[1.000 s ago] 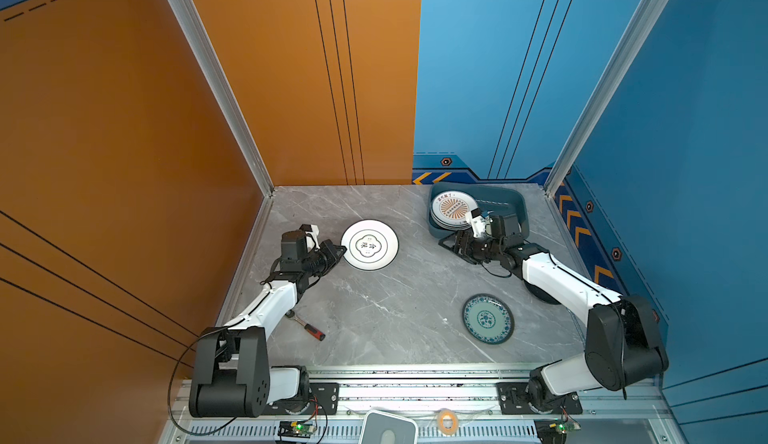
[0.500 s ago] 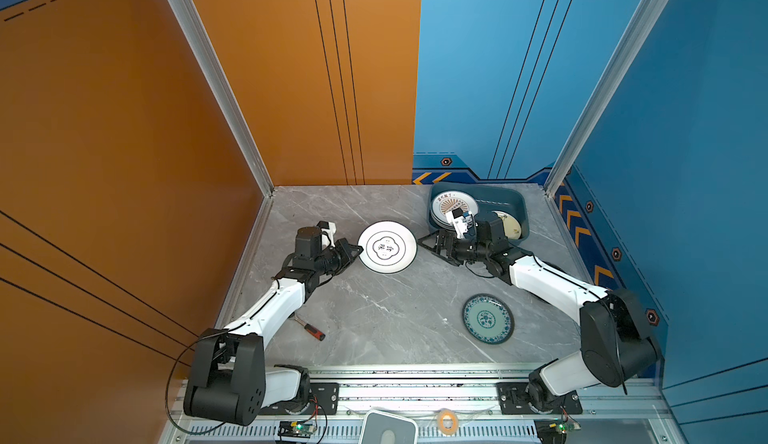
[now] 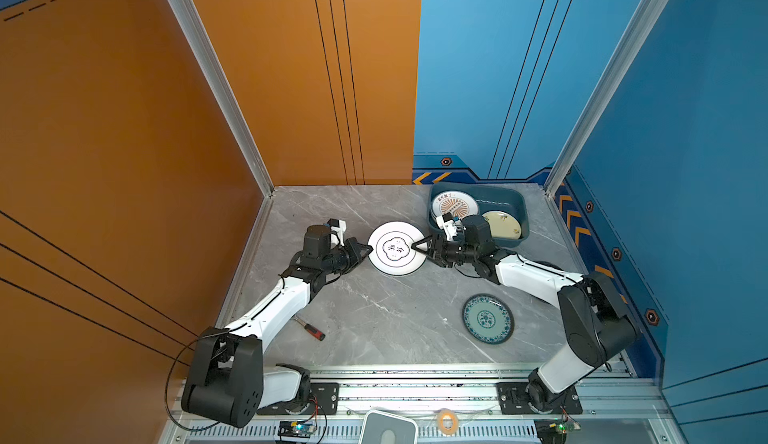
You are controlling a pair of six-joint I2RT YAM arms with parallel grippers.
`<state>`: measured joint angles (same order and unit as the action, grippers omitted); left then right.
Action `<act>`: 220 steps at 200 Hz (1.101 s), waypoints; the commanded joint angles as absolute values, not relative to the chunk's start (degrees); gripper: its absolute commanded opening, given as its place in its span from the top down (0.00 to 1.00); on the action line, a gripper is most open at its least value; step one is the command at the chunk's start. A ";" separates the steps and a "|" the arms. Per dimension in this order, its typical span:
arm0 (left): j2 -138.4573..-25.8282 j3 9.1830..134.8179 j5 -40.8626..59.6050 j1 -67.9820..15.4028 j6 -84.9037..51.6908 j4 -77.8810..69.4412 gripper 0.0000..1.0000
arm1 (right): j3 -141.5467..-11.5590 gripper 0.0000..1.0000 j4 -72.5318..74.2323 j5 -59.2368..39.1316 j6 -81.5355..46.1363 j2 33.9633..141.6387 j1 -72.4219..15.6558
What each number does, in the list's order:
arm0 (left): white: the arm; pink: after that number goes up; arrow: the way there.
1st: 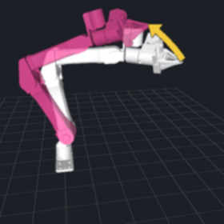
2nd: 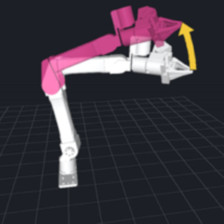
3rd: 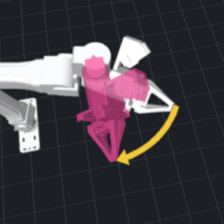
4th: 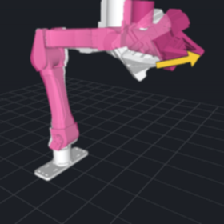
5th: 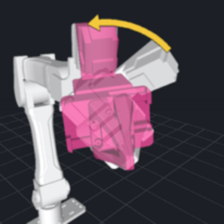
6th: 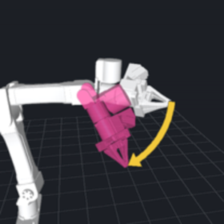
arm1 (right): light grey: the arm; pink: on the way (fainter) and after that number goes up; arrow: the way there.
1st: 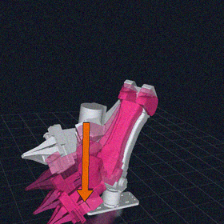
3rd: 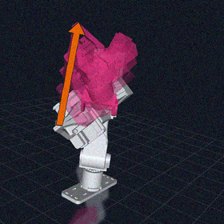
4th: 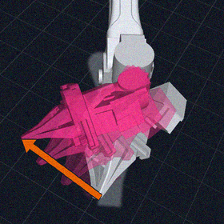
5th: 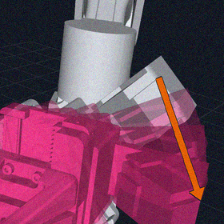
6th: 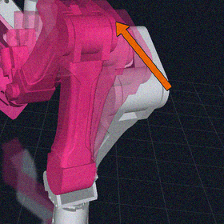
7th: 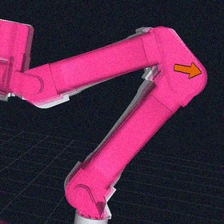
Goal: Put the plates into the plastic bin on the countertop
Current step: 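Grasp the cloud-pattern plate's rim with the right gripper beside the left gripper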
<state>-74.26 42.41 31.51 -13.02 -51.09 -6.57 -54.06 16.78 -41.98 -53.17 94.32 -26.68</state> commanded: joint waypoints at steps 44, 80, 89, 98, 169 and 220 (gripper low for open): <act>-75.06 44.74 30.85 -13.71 -51.68 -8.73 1.00 | -55.50 0.63 21.00 -42.76 -55.46 96.19 -27.92; -75.23 44.24 30.76 -13.71 -51.42 -8.85 1.00 | -55.46 0.68 21.46 -42.76 -55.72 96.60 -28.20; -75.32 44.13 30.78 -13.71 -51.42 -8.94 1.00 | -55.50 0.70 21.52 -42.86 -55.81 96.72 -28.28; -75.32 44.04 30.76 -13.71 -51.42 -9.03 1.00 | -55.47 0.74 21.60 -42.81 -55.89 96.69 -28.30; -75.32 43.90 30.76 -13.71 -51.26 -8.95 1.00 | -55.46 0.94 21.56 -42.91 -55.99 96.54 -28.48; -75.01 44.10 30.41 -13.71 -50.59 -7.54 0.75 | -55.54 1.00 20.67 -42.66 -55.65 95.64 -28.22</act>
